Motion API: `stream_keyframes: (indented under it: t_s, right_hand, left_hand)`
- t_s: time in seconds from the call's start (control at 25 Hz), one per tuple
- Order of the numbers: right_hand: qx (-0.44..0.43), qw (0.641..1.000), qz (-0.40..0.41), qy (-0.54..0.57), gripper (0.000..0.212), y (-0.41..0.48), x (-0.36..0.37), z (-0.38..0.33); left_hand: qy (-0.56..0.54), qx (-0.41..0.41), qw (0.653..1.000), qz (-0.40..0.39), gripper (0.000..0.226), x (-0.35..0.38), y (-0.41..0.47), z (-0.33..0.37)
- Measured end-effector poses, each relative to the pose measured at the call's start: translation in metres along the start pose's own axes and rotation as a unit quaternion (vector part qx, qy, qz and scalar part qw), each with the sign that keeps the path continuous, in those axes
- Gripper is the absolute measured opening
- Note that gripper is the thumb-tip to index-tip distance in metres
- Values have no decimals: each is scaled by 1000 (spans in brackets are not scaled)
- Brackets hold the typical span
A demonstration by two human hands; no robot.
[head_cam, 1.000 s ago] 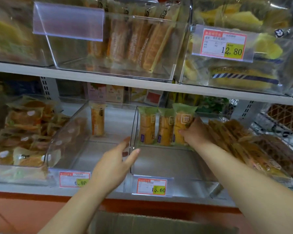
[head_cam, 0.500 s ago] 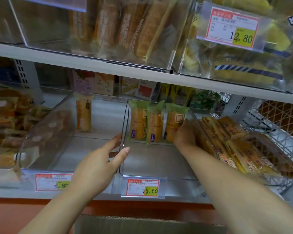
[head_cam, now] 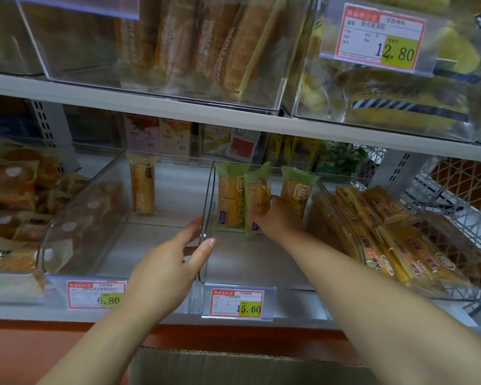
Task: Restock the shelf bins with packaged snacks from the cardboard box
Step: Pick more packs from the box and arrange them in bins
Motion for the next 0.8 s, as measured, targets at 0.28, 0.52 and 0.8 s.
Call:
stream_keyframes:
  t_s: [0.28,0.52,0.8]
  right_hand:
    - [79,992,61,-79,49,7,0,3]
    - [19,998,-65,6,50,-6,22,21]
    - [24,998,14,63,101,-12,-10,36]
  left_hand:
    - [-2,7,1000,7,52,2,2,-1]
    - [0,13,1000,5,53,0,1,-1]
    - [-23,19,1000,-9,57,1,1,2]
Point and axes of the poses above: each hand's wrist, its own y-axis towards the middle knuckle, its own x-axis out of the palm, z = x × y, the point moved 6 cm from there along y, towards the middle knuckle, and after that the axes turned 6 degrees about -x, right-handed, at the moved point
